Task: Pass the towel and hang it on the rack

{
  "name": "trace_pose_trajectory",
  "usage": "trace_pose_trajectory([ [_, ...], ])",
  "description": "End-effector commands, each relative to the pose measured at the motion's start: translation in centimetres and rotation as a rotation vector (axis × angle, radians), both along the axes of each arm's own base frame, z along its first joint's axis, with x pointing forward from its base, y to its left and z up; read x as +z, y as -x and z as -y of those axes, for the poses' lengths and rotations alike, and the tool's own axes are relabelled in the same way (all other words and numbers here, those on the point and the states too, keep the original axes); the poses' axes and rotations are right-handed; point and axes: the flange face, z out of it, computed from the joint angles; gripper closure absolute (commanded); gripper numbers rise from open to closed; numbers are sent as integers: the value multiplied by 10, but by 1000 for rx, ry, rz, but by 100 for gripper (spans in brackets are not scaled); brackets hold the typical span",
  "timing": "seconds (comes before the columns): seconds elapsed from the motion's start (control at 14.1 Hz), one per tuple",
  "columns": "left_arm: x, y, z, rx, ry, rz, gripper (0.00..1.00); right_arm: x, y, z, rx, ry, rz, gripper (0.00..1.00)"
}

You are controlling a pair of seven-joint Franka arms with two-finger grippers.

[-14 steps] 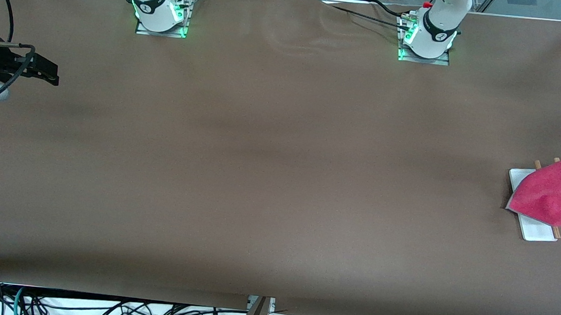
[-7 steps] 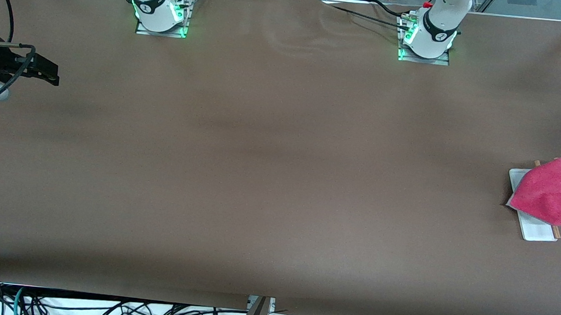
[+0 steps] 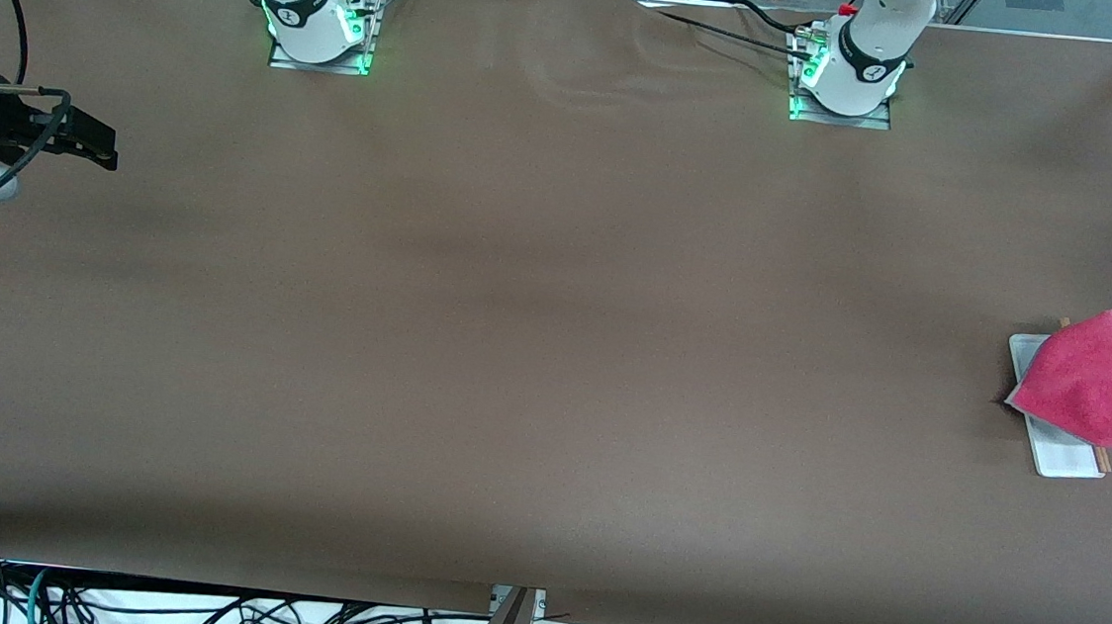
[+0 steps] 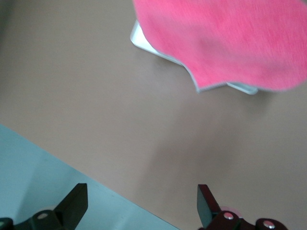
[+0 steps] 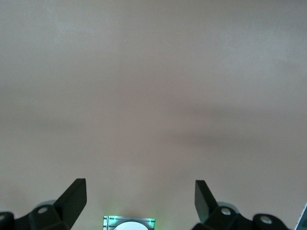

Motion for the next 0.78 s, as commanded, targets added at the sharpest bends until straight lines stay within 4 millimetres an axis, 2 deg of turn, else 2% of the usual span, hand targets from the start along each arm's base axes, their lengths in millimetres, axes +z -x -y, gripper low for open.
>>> trace_pose_trajectory([
  [0.0, 31, -20, 22, -13, 48, 80, 0, -1, -1, 2, 17, 6, 0, 0],
  [0.07, 42, -30, 36, 0, 67, 107, 0, -1, -1, 2, 17, 6, 0, 0],
  [0.14, 59, -29, 41, 29, 75, 119, 0, -1, -1, 2, 19, 6, 0, 0],
  [0.28, 75, -29, 53, 48, 92, 110, 0, -1, -1, 3, 16, 6, 0, 0],
  [0.43, 93, -43, 77, 43, 89, 129, 0, -1, -1, 4, 14, 6, 0, 0],
  [0.57, 115, -57, 110, 77, 87, 139, 0, -1, -1, 4, 14, 6, 0, 0],
  [0.64, 116, -65, 132, 69, 110, 118, 0, -1, -1, 4, 14, 6, 0, 0],
  [0.71, 120, -67, 143, 75, 125, 97, 0, -1, -1, 4, 14, 6, 0, 0],
])
